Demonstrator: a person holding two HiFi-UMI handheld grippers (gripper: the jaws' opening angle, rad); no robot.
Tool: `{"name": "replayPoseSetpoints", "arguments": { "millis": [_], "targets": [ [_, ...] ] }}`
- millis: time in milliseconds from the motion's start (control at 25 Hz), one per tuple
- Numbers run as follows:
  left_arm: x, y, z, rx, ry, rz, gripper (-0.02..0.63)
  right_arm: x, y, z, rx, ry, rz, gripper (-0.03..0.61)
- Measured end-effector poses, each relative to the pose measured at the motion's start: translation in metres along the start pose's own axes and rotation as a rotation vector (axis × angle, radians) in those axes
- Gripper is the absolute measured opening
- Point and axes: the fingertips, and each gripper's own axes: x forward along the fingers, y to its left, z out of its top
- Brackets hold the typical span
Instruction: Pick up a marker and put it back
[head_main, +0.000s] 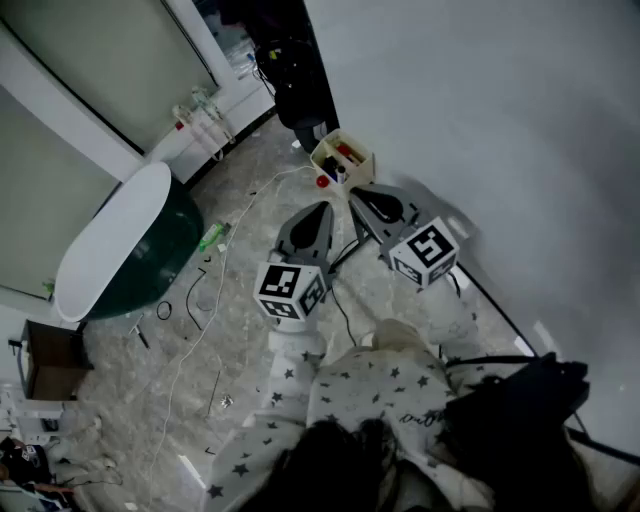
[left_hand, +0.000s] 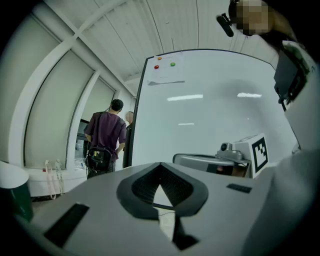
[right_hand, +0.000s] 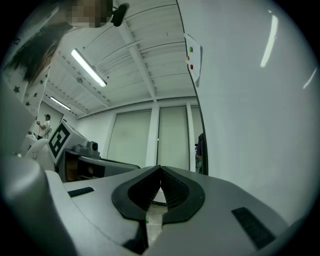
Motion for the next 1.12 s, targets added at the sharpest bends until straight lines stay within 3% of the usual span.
{"name": "replayPoseSetpoints", "arguments": {
  "millis": [320,520,560,600,640,1120],
  "targets": [
    [0.023,0.022,-0.015,-0.022,0.012,0.020,0.000,0.016,-0.021,-0.032,0.041,0.045,0.002,0.008],
    [0.035,0.034,-0.032,-0.030,0.011,0.045,0.000,0.017,-0.039,-0.045,-0.017,0.008,-0.042,0.009],
    [0.038,0.037,-0.033,-0.032,0.013,0.046,0.000,0.020,-0.041,-0.045,-0.013,-0.001,-0.040,0.020],
    [0.041,0.039,-0.033,-0.035,0.015,0.045,0.000,0.024,-0.043,-0.046,0.003,-0.003,-0.036,0.122],
    [0.043,0.042,-0.032,-0.038,0.016,0.045,0.000,0.028,-0.045,-0.046,0.018,0.001,-0.031,0.150],
    [0.050,0.072,-0.050,-0.042,0.037,0.072,0.000,0.070,-0.042,-0.071,-0.032,0.113,0.006,0.152]
  ]
}}
